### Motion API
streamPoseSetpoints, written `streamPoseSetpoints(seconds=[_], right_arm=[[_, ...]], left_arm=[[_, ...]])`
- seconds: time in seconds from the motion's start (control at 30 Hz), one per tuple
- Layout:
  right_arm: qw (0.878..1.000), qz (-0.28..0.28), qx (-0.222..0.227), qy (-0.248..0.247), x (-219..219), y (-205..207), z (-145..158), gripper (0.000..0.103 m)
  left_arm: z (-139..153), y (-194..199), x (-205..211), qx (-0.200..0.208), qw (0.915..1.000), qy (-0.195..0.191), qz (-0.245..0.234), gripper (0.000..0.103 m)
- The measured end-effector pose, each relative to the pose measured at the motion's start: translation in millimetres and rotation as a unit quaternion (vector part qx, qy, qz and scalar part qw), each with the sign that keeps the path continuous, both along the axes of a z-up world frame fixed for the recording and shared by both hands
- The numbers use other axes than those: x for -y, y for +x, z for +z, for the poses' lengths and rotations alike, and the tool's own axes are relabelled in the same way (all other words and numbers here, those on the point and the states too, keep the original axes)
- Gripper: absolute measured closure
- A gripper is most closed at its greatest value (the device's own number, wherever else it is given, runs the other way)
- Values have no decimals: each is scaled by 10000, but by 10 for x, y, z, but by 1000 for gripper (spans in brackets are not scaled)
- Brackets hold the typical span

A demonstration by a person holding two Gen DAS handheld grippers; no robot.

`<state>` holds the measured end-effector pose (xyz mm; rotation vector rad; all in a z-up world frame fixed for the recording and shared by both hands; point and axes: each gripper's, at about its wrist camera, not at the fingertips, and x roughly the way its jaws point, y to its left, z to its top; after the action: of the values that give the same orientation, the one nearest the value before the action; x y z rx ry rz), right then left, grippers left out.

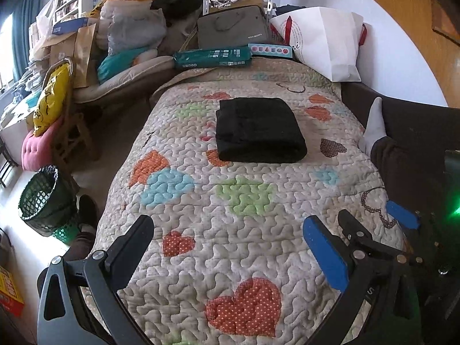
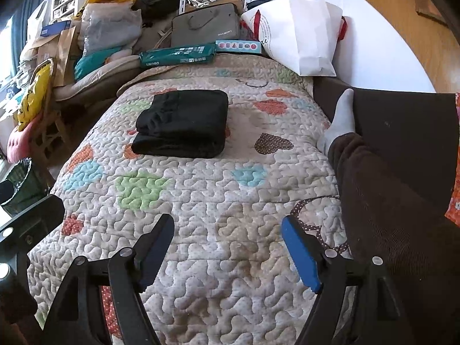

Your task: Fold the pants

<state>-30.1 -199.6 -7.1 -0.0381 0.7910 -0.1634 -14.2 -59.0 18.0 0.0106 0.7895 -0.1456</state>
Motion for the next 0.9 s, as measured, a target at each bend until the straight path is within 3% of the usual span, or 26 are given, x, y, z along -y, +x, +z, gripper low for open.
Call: streamPoseSetpoints(seconds=[0.43, 0.9], right_arm=[[10000, 42, -26, -40, -31, 47, -24, 20], [9999, 67, -117, 8, -12, 409, 136, 19]], left_arm=[[-15, 39, 25, -73, 9999, 36, -65, 0], [66, 507, -99, -201, 9996, -171, 104, 0]])
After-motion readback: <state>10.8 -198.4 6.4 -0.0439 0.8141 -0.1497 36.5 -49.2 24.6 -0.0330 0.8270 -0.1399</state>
